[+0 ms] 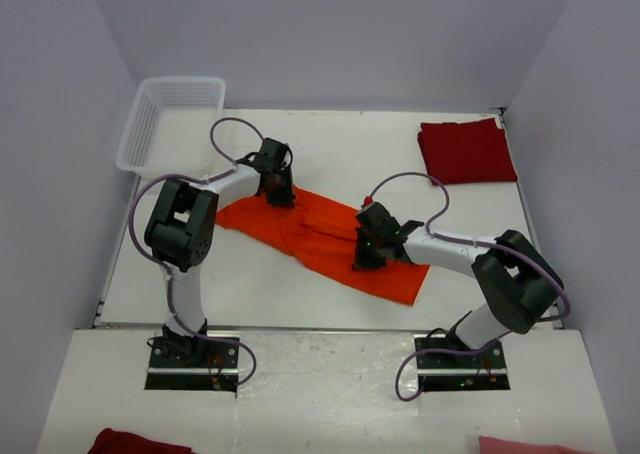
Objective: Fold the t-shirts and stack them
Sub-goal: Rotate the tshirt 90 degrees
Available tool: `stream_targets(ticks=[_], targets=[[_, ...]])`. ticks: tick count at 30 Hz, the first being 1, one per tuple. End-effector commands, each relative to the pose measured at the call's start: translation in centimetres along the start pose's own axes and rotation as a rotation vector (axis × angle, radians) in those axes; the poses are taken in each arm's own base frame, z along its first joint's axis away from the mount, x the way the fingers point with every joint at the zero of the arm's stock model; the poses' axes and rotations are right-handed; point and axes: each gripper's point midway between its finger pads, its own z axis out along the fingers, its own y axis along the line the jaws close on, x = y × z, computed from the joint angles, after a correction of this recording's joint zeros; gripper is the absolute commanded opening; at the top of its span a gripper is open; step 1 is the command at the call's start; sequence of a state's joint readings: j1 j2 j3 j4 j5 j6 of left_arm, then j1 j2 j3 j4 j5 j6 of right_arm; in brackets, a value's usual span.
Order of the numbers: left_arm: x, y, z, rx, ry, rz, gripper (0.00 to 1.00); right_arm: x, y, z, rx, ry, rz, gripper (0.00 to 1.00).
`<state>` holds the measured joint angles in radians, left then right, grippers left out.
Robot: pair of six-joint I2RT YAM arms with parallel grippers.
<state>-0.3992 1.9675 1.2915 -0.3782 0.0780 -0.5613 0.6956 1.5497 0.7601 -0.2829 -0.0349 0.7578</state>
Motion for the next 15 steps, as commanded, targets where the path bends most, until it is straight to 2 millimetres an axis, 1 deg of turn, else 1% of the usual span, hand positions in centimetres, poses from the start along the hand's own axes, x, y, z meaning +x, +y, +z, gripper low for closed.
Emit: stream_targets(ticks=[1,2,3,4,5,6,7,8,9,10,11,12,13,14,15], targets=[[-1.6,-1.0,1.8,0.037,0.025,0.061,0.00,4.0,-1.8,1.1,0.094,0.087,-0.005,0.00],[-1.3,-1.2,3.0,0.047,0.052,0.066,0.00,4.1,-1.4,1.2,0.090,0.089,-0.006,0.00],[-3.2,-2.9,2.8,0.101,0.028,0.090,0.00,4.3,-1.2,1.5,0.091,0.097,-0.013,0.00],[-2.6,-2.7,4.2,0.096,0.072,0.092,0.00,4.4,-0.5,1.5,0.083,0.097,-0.023,0.00],[-3.2,-3.1,4.6,0.105,0.075,0.101,0.00,4.6,-0.2,1.7,0.085,0.104,-0.032,0.00],[-4.8,-4.3,4.3,0.131,0.060,0.128,0.00,5.3,0.1,2.0,0.092,0.122,-0.048,0.00],[-5.2,-4.8,4.6,0.145,0.066,0.144,0.00,5.5,0.5,2.1,0.089,0.126,-0.056,0.00],[-5.0,-4.8,5.9,0.152,0.086,0.157,0.00,5.3,1.3,2.3,0.075,0.123,-0.063,0.00],[-6.5,-6.0,5.6,0.191,0.057,0.190,0.00,5.5,1.9,2.5,0.066,0.128,-0.075,0.00],[-6.8,-6.2,6.0,0.196,0.059,0.200,0.00,5.6,2.9,2.9,0.061,0.135,-0.093,0.00],[-6.7,-5.8,7.2,0.195,0.072,0.202,0.00,5.7,3.3,3.1,0.062,0.139,-0.102,0.00],[-7.9,-6.9,7.0,0.240,0.052,0.212,0.00,5.7,3.7,3.3,0.059,0.149,-0.120,0.00],[-8.1,-7.1,7.3,0.263,0.058,0.211,0.00,5.5,4.9,3.9,0.052,0.154,-0.137,0.00],[-8.5,-7.4,8.0,0.296,0.060,0.210,0.00,5.5,5.3,4.1,0.053,0.160,-0.161,0.00],[-8.9,-7.6,8.3,0.310,0.055,0.212,0.00,5.4,5.6,4.3,0.061,0.164,-0.175,0.00]])
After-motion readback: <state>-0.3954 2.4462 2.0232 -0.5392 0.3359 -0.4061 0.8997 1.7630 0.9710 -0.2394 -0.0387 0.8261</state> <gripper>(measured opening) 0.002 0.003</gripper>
